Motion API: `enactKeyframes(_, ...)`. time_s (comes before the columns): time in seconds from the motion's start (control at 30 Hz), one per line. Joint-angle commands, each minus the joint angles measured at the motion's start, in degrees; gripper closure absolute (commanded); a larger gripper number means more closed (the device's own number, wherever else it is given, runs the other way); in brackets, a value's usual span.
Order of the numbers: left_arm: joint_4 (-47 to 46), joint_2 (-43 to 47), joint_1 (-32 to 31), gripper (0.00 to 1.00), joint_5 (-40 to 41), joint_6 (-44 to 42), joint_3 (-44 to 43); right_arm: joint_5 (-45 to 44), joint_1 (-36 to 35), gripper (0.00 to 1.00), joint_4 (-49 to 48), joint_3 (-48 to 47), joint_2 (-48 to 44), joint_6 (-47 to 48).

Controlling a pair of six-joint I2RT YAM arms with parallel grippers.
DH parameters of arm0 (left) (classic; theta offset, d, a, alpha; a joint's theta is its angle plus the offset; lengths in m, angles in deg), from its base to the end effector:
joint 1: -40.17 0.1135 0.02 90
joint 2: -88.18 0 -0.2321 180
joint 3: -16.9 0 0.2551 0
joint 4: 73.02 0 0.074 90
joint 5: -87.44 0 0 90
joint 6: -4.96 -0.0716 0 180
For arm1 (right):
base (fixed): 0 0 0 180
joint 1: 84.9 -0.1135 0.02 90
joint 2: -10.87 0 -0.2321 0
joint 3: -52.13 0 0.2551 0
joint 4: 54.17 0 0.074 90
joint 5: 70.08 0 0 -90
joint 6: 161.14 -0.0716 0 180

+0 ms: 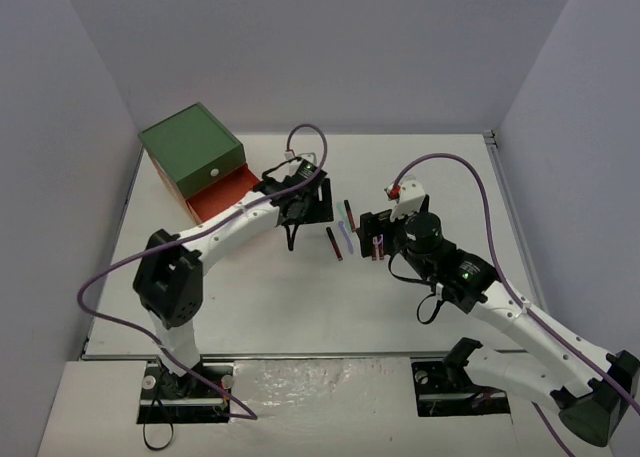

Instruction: Organize the makeup

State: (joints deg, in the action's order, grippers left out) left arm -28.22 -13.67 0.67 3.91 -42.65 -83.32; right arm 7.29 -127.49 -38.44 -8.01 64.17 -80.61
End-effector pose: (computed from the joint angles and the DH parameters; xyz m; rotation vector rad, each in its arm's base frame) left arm 0.3313 -0.2626 0.2282 -0.1168 2.4415 -0.5357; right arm 0.2143 0.1757 0.3077 -0.3377 1.7131 0.4799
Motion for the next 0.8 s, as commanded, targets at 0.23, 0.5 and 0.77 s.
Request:
enactKeyframes(0.23, 2.0, -15.0, -2.9, 0.47, -1.7, 1.9, -12.2, -1.5, 1.5, 0.02, -0.4, 2.6, -6.0, -2.2)
enactKeyframes(0.5, 5.1, -21.5, -3.8, 0.51, 0.5, 2.0, -15.9, -1.4, 1.7, 0.02, -0.5, 3.3, -6.9, -2.2)
enactKeyframes(0.77, 5.6, -21.8, -4.2, 0.84, 1.8, 1.3, -12.8, -1.9, 1.7, 0.01, -0.5, 3.6, -7.2, -2.1)
